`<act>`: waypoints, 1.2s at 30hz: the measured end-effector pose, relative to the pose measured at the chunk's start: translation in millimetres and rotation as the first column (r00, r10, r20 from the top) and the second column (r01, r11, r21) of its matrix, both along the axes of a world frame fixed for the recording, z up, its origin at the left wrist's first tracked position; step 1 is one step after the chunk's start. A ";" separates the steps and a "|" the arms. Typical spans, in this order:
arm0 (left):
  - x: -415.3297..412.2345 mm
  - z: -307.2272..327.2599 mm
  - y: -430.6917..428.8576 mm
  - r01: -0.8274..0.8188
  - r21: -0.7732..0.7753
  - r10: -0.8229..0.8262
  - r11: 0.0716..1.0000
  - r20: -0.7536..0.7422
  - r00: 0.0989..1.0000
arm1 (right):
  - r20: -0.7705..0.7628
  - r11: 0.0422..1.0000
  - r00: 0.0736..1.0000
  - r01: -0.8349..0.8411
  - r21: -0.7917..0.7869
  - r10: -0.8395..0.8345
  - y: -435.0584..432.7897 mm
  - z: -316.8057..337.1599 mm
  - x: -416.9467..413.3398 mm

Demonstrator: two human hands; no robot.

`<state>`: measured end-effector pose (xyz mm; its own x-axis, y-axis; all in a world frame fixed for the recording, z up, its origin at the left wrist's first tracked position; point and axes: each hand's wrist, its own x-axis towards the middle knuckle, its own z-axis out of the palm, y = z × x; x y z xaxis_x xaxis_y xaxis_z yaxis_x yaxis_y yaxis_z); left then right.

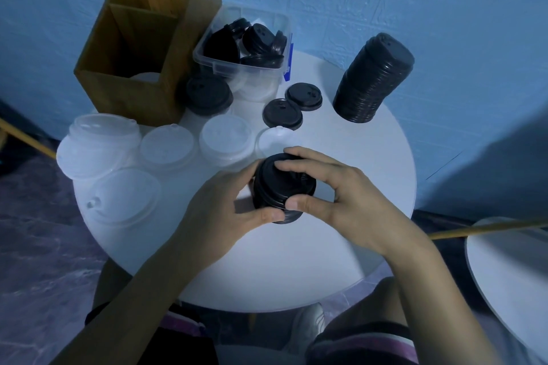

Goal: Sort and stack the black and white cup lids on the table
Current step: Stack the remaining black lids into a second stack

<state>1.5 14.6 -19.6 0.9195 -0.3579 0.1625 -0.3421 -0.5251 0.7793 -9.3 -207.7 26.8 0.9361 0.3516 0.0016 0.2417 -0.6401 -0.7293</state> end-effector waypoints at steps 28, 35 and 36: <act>3.1 -10.3 6.4 0.030 -0.186 -0.055 0.982 -0.132 0.990 | -0.121 0.870 0.973 0.228 0.438 -0.194 7.9 -36.9 -11.2; 4.4 -11.9 9.4 0.073 -0.155 -0.091 0.985 -0.117 0.989 | -0.219 0.846 0.973 0.174 0.503 -0.070 -4.9 -34.1 -6.1; 3.7 -11.9 8.5 0.077 -0.136 -0.091 0.988 -0.101 0.991 | -0.216 0.838 0.973 0.182 0.515 -0.079 -3.9 -36.0 -6.0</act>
